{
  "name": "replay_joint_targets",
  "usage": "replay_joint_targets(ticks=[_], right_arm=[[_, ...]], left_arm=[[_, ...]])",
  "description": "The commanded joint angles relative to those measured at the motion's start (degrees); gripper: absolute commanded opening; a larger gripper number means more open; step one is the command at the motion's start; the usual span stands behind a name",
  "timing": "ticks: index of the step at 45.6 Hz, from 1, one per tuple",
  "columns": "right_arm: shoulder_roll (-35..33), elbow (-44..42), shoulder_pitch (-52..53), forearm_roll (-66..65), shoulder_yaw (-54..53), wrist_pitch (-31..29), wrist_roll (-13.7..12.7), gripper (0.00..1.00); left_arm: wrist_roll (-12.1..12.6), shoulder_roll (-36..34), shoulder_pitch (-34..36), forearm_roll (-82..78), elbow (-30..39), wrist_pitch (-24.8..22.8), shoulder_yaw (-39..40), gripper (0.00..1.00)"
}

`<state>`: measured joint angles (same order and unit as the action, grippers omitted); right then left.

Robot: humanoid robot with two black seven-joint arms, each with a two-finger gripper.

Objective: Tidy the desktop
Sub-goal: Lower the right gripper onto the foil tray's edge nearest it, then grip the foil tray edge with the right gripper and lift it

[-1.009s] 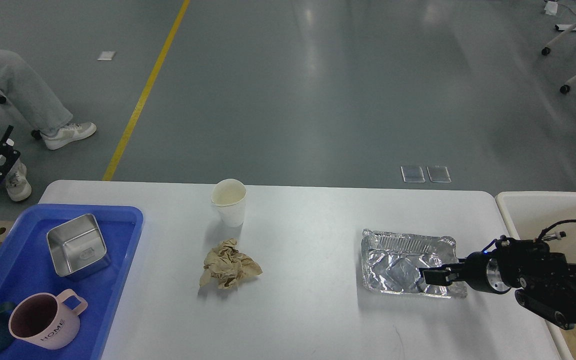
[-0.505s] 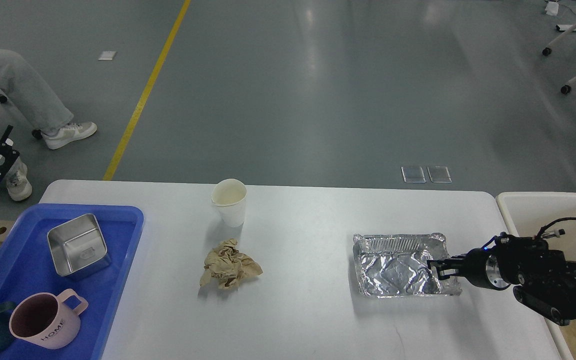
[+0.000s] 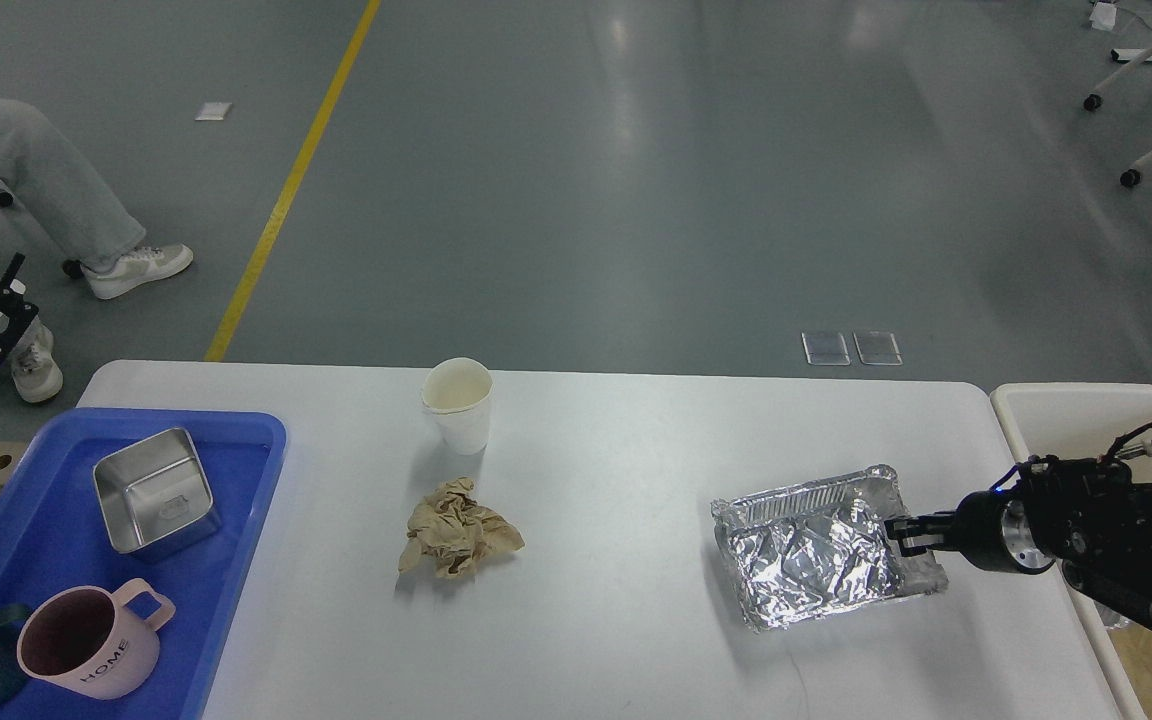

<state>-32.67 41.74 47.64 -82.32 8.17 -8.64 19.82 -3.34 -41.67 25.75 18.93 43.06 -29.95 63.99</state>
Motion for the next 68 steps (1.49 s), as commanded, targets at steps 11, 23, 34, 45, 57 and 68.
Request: replay_joint_targets(ticks=[11,23,34,45,57,68], right_arm=[[-3.71,8.09,9.56,5.50,-1.14,-7.35,0.04,0.00],[-6.79,12.13,20.72,10.51,-1.14,-14.11,0.04,0.00],[-10.57,15.91,31.19,16.67,-0.97,-19.04,0.04,0.00],[-14.79,20.22,38.57,18.95,-0.97,-21.94,0.04,0.00],[-13.13,20.40,38.23,24.75,-1.23,-22.47,0.04,0.00],[-10.66,19.87,28.83,32.05,-3.07,-18.87,0.13,0.00]], left_arm=[[0.09,-0.34,-0.79,-0.12,0.00,0.06,-0.09,0.97],[0.09,-0.78,-1.23,-0.21,0.00,0.24,-0.09,0.97],[0.18,-1.40,-1.41,-0.30,0.00,0.50,-0.18,0.97],[0.36,-1.66,-1.76,-0.30,-0.09,0.50,-0.18,0.97],[0.36,-1.75,-2.02,-2.76,-0.09,0.86,-0.18,0.97],[0.44,-1.92,-2.02,-3.11,-0.09,0.94,-0.27,0.97]])
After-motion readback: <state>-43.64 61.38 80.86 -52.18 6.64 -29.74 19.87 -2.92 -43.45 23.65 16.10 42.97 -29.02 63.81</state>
